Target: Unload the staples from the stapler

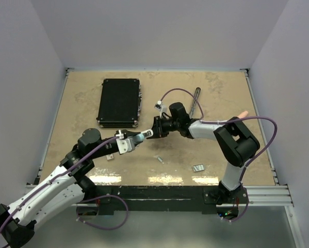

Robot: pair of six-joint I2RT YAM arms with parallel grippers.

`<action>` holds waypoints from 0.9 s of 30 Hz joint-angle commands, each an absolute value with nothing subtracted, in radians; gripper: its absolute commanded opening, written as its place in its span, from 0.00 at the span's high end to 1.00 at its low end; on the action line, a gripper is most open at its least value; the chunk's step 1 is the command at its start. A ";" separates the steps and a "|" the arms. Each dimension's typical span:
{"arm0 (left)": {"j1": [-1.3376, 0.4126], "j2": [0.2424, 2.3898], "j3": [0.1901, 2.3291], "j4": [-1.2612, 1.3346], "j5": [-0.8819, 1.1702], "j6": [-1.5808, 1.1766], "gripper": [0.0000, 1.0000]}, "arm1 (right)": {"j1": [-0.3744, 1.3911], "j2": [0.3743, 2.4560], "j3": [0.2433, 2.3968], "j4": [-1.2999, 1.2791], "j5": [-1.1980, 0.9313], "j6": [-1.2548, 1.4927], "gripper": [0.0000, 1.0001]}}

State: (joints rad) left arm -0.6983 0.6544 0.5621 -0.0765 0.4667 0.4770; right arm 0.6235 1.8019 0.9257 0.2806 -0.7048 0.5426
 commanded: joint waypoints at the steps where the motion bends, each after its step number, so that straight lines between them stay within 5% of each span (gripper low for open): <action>1: -0.704 0.644 0.549 0.115 0.466 0.359 1.00 | 0.623 1.763 0.943 0.318 -0.669 0.548 0.80; 11: -0.703 0.678 0.560 0.023 0.417 0.379 1.00 | 0.618 1.343 0.828 0.287 -0.453 0.637 0.31; 27: -0.703 0.672 0.568 0.008 0.411 0.356 1.00 | 0.617 1.270 0.799 0.307 -0.639 0.601 0.24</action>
